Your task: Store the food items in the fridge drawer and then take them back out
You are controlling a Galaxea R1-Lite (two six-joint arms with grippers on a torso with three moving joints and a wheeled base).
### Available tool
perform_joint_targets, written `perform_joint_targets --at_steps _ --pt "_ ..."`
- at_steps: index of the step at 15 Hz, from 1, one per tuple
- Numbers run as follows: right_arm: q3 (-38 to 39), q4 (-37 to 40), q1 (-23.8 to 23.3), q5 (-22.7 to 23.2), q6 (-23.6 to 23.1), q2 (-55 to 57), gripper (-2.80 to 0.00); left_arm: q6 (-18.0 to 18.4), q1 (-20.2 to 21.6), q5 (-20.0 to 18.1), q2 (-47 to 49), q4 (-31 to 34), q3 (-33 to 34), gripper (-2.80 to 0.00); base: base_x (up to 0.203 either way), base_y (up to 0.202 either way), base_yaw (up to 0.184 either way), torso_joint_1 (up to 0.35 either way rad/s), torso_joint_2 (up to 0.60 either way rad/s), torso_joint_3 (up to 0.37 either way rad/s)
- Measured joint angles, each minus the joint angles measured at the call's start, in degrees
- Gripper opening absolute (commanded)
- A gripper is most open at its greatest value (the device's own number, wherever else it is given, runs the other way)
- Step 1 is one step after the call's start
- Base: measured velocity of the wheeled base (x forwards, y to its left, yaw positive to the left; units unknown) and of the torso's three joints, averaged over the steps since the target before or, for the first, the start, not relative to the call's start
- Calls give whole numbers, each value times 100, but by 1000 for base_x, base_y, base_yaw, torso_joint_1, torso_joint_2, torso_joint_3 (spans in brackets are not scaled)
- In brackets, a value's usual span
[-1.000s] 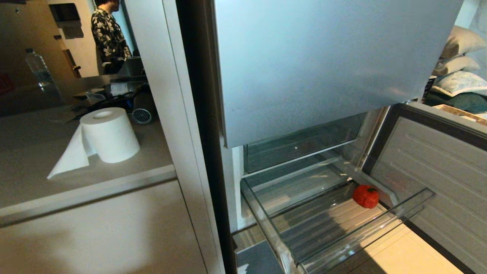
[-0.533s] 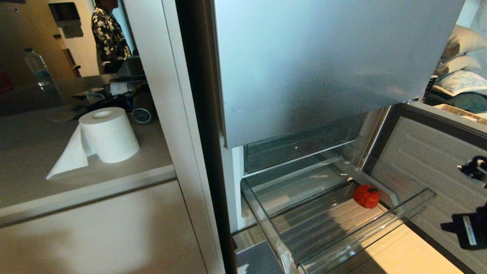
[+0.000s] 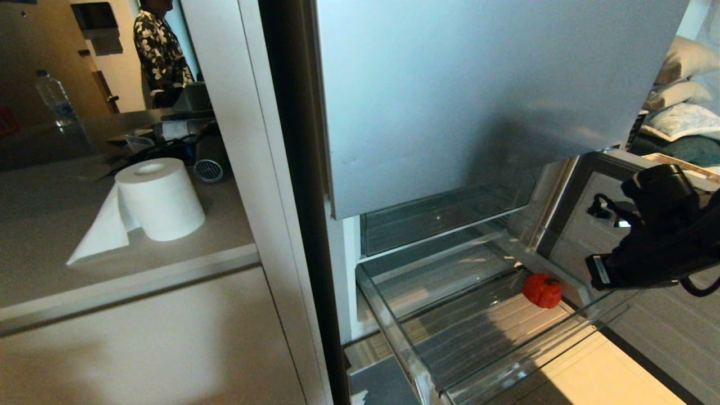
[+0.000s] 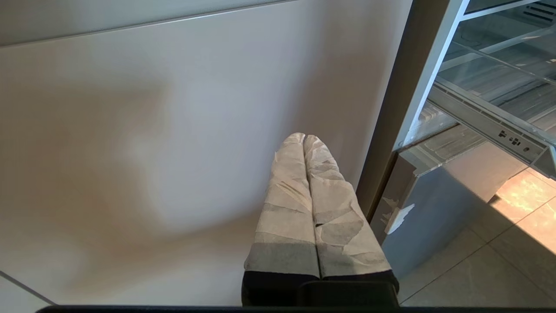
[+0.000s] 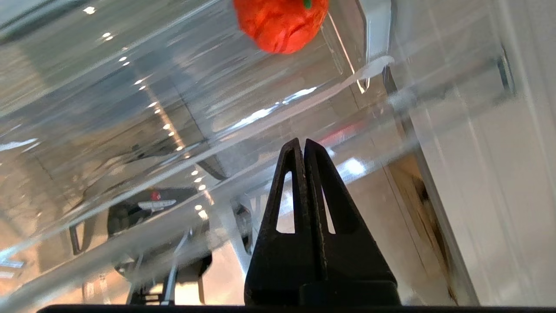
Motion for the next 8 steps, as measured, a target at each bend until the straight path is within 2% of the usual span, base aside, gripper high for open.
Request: perform_joint_targets --at_steps 3,4,8 --pt "-623 450 -4 -32 -14 517 -280 -2 0 0 0 0 0 -280 0 0 0 0 0 0" --pt "-781 564 -4 -33 -25 668 0 -2 0 0 0 2 0 -280 0 0 0 0 0 0" --pt "-1218 668 -4 -27 -21 1093 0 0 0 0 0 0 0 -280 0 0 0 0 0 0"
